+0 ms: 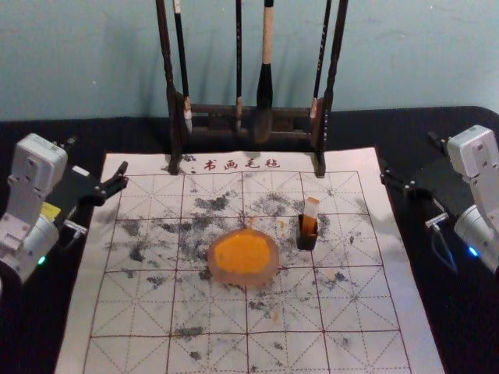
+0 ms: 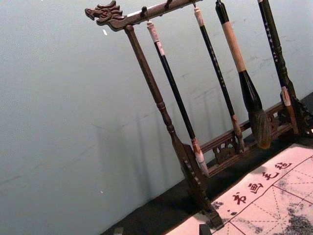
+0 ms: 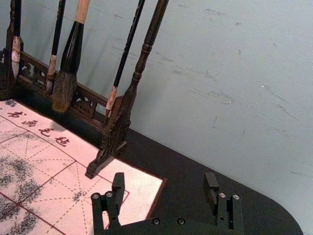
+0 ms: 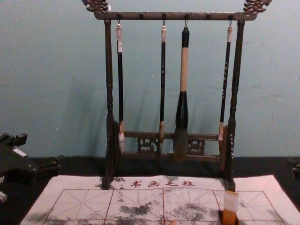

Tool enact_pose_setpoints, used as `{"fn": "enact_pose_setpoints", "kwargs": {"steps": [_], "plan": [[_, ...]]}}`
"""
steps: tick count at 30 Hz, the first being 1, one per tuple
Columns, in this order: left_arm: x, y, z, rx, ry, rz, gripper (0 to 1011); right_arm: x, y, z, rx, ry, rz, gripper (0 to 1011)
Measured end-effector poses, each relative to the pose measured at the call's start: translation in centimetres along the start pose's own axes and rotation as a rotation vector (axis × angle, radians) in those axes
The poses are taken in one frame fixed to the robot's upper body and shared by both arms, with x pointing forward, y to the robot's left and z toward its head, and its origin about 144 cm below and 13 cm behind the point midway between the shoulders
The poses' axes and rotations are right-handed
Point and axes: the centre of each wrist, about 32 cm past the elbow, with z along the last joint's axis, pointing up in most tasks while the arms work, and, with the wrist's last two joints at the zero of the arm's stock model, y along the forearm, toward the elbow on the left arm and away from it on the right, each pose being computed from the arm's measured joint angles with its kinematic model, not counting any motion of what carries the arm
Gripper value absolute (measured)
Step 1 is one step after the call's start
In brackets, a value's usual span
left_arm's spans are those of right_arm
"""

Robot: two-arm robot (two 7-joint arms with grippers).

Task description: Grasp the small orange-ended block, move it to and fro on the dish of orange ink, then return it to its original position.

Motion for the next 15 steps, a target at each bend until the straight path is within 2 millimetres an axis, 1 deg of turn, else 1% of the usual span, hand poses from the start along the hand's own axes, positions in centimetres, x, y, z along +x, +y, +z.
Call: {"fn": "enact_pose_setpoints", "kwargs": {"steps": [15], "plan": [[0.0,0.0,0.0,0.0,0.0,0.0,1001,0.0,0.0,0.0,0.0,0.0,0.0,1002]]}}
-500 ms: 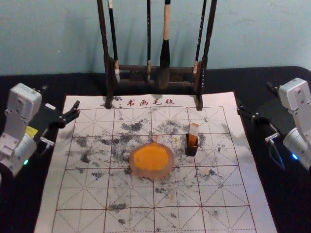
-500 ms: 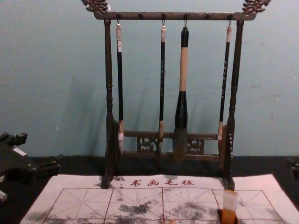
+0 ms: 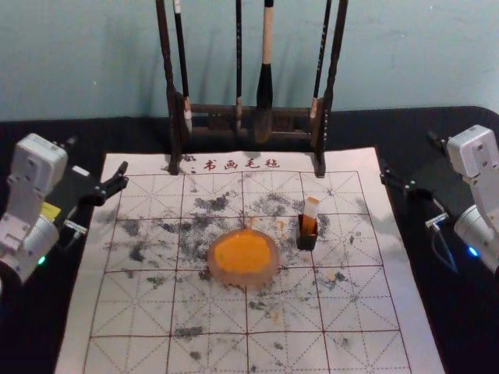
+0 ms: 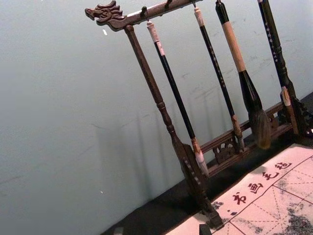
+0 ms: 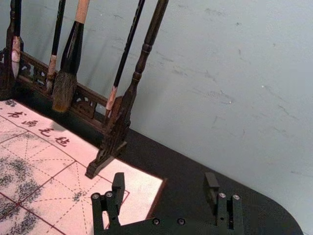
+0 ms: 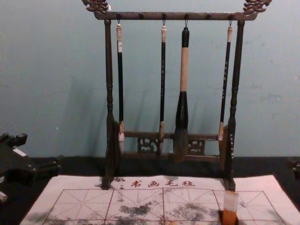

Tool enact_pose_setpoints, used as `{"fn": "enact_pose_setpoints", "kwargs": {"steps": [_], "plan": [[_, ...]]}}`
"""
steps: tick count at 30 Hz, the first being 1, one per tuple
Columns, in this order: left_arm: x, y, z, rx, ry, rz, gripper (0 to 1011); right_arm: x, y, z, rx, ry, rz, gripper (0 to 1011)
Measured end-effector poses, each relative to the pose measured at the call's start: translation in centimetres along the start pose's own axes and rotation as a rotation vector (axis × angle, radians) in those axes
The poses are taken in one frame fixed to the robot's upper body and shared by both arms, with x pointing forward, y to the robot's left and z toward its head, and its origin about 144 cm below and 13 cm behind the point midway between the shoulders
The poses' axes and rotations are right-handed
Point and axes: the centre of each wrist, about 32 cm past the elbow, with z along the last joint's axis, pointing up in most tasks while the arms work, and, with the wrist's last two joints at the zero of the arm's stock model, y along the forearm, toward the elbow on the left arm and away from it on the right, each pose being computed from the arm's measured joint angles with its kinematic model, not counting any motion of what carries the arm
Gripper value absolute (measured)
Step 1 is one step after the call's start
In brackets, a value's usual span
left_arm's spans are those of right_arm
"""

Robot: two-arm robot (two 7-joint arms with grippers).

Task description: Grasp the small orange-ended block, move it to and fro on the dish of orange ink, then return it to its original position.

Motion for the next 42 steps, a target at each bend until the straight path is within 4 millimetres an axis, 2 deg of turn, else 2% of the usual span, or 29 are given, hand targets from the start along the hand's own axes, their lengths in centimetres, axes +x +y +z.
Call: {"fn": "enact_pose_setpoints", "kwargs": {"steps": [42], "plan": [[0.0,0.0,0.0,0.0,0.0,0.0,1001,0.0,0.0,0.0,0.0,0.0,0.0,1003]]}}
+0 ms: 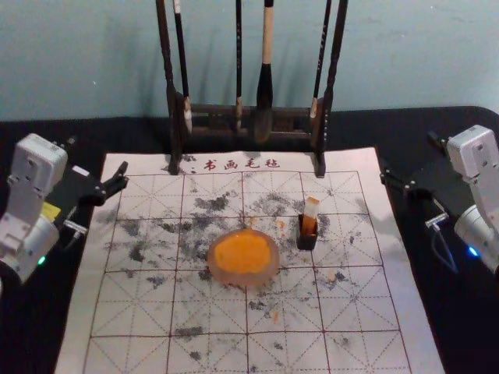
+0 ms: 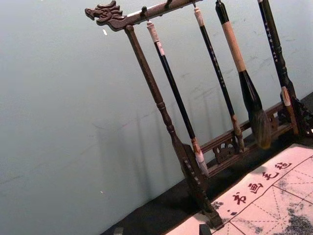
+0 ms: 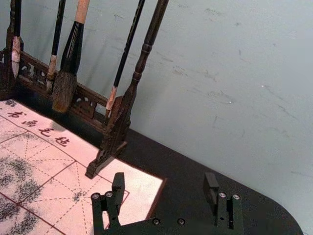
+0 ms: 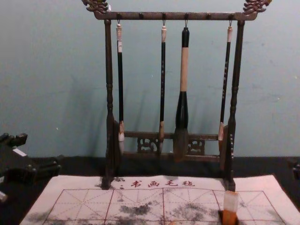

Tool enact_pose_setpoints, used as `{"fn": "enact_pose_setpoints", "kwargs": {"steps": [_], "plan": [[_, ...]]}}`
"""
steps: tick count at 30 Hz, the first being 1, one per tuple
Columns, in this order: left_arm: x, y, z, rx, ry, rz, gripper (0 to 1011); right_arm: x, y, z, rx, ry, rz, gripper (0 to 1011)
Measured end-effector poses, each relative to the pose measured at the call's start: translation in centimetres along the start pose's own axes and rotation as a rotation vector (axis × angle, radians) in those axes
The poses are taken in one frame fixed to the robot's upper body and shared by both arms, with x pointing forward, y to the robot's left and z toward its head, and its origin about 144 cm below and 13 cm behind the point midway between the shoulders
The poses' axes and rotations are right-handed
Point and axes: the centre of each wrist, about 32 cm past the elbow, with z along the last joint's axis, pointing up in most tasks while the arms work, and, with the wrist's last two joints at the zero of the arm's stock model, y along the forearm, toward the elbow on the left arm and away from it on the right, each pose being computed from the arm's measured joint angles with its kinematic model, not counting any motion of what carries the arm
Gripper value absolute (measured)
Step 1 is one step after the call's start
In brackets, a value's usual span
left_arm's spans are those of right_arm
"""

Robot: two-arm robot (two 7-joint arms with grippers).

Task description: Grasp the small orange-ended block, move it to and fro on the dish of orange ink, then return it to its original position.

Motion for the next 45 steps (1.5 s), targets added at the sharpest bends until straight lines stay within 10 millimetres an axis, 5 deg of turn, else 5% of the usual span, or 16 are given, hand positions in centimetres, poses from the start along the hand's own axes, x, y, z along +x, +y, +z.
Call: {"fn": "enact_pose_setpoints", "kwargs": {"steps": [25,45], "plan": [[0.0,0.0,0.0,0.0,0.0,0.0,1001,-2.0,-3.5,1.7,-0.05,0.329,0.396,1002],[0.0,0.0,0.0,0.0,0.0,0.0,1001,-1.9,1.1,2.5,-0.176,0.524,0.51,1002]]}}
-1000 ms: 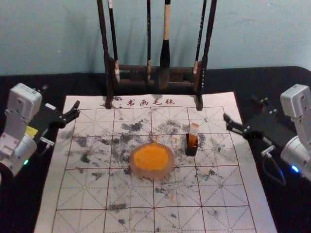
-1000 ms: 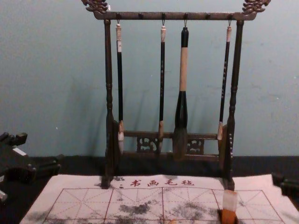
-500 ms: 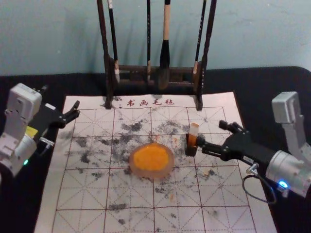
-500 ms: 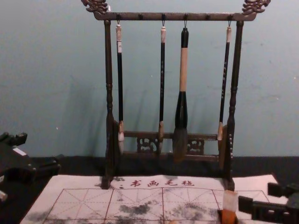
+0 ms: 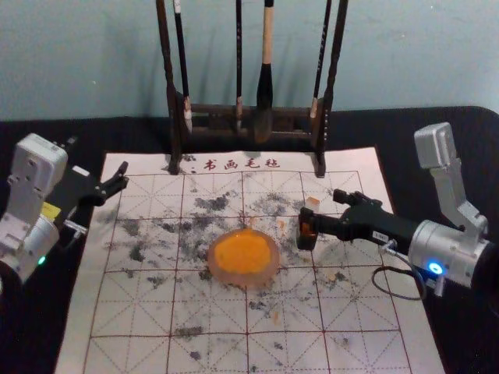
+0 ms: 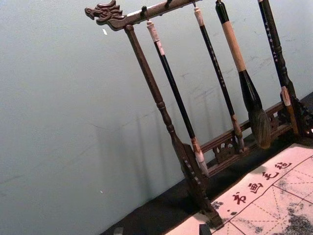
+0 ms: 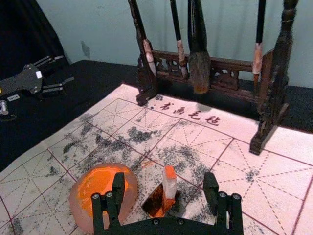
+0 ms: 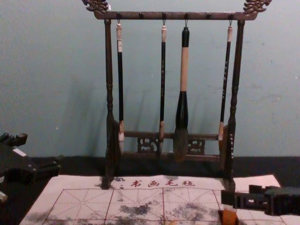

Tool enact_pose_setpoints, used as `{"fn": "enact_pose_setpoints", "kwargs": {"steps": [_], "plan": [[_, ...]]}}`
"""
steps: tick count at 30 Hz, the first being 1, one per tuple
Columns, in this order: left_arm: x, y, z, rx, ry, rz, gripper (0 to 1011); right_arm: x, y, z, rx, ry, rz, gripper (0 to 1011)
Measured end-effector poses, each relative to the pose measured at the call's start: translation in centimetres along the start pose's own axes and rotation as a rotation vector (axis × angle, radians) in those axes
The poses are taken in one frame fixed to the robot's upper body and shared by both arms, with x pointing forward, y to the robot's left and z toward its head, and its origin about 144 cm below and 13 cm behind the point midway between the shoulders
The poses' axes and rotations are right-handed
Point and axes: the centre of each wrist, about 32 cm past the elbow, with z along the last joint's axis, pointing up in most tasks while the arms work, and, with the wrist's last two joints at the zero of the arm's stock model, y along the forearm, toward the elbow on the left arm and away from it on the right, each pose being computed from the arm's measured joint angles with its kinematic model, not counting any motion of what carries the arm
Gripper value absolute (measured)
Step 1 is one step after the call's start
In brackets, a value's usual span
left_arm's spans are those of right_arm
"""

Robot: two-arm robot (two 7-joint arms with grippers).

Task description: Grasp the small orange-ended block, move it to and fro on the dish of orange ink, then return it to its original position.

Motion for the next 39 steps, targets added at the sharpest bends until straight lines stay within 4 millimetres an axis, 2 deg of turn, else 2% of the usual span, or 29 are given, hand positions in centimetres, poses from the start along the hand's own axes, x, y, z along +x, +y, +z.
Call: {"fn": "enact_pose_setpoints", "kwargs": {"steps": [14,39], "plan": [[0.0,0.0,0.0,0.0,0.0,0.0,1001,0.7,1.3,0.4,-0.065,-0.006,0.023,1002],[0.0,0.0,0.0,0.0,0.0,0.0,1001,0.8,1.5,0.4,-0.068,-0.021,0.025,1002]]}}
